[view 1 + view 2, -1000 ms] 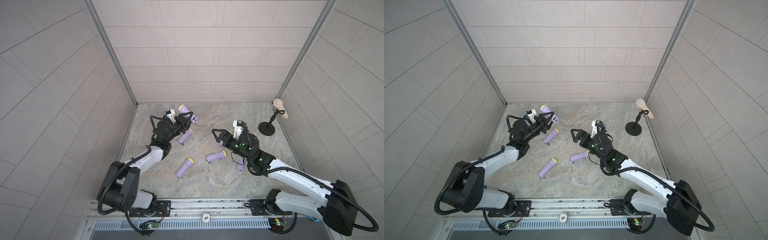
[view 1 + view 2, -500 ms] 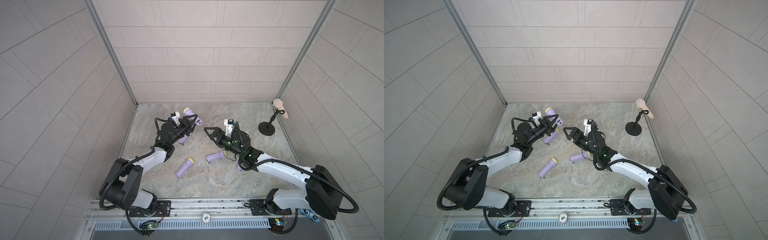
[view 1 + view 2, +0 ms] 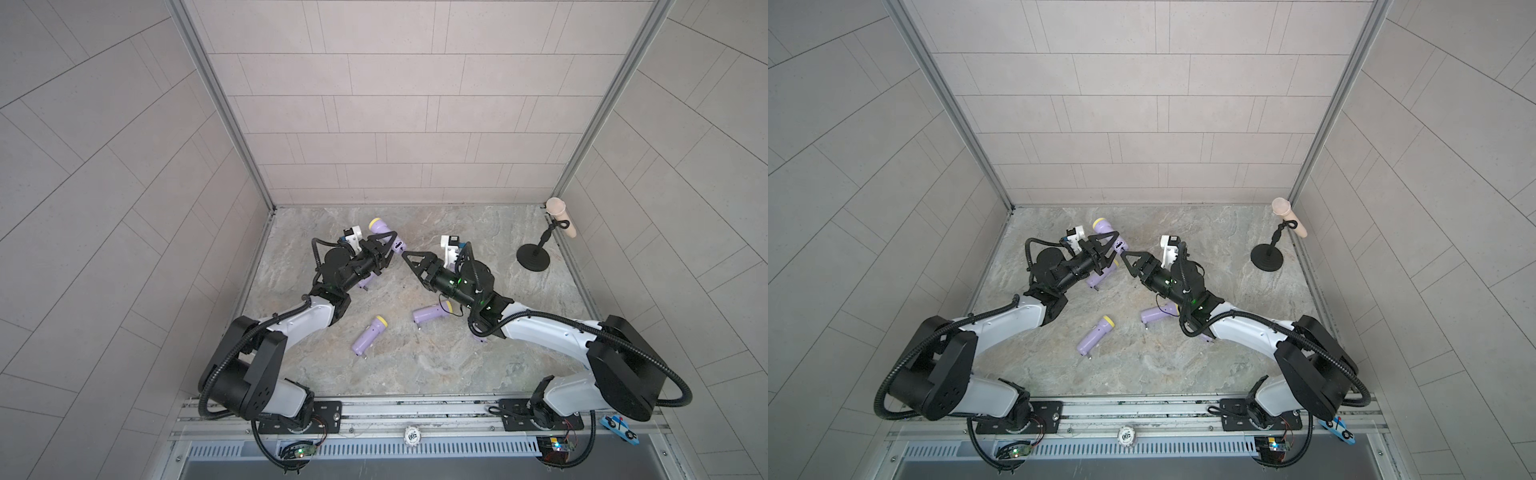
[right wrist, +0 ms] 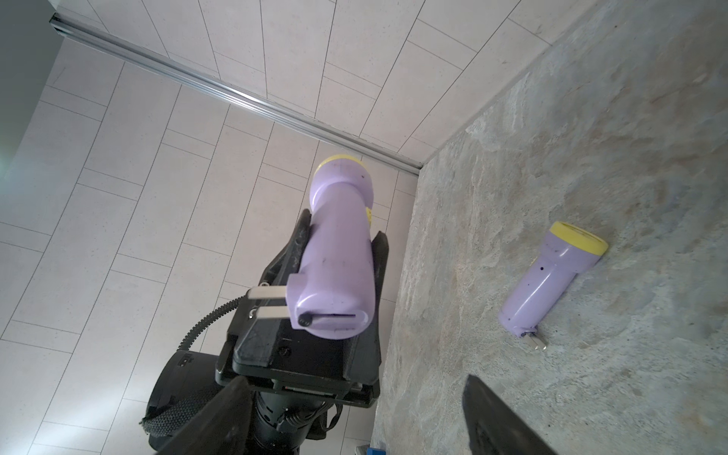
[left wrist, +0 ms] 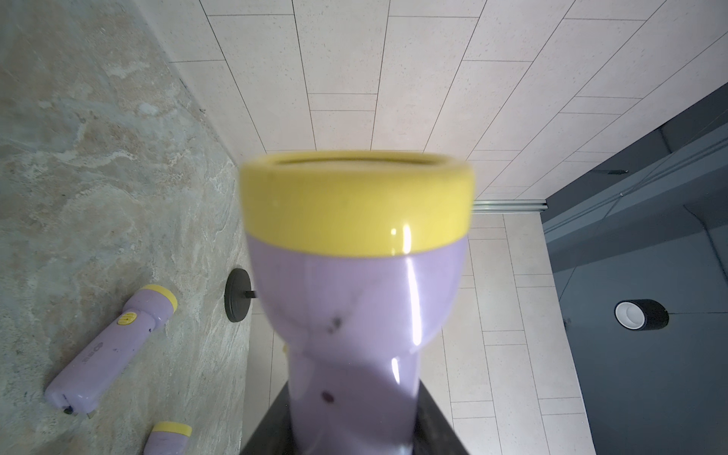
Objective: Close the plug at the bottom of the flashlight
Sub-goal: Close the plug of the flashlight.
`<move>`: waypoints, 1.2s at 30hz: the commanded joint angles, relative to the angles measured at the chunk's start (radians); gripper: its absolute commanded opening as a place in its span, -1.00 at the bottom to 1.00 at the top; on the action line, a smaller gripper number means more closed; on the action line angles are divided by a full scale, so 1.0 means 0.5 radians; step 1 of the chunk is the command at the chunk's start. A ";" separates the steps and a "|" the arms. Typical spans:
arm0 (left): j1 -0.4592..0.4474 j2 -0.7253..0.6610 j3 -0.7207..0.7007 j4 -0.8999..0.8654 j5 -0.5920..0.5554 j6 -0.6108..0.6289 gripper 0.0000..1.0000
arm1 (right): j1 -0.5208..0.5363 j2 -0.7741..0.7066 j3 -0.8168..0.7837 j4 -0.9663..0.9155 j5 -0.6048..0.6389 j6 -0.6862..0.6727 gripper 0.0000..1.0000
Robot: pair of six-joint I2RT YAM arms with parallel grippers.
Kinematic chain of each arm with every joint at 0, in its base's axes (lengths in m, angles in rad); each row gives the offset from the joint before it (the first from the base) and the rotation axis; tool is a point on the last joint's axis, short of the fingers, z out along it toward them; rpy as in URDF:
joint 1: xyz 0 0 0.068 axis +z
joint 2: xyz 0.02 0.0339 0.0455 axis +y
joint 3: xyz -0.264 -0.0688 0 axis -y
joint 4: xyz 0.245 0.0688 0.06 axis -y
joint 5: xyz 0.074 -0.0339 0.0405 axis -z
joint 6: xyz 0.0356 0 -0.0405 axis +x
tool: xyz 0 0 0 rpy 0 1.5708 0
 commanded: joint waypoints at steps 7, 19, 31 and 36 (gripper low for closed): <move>-0.040 -0.020 -0.063 0.199 -0.012 -0.090 -1.00 | -0.013 0.038 0.073 0.152 -0.011 0.000 0.57; -0.065 0.025 -0.067 0.297 -0.029 -0.150 -1.00 | -0.020 0.139 0.070 0.283 -0.049 0.051 0.34; -0.077 0.044 -0.101 0.357 -0.037 -0.197 -1.00 | -0.035 0.153 0.058 0.377 -0.054 0.067 0.20; -0.080 0.037 -0.104 0.354 -0.038 -0.198 -1.00 | -0.040 0.151 0.048 0.393 -0.056 0.073 0.17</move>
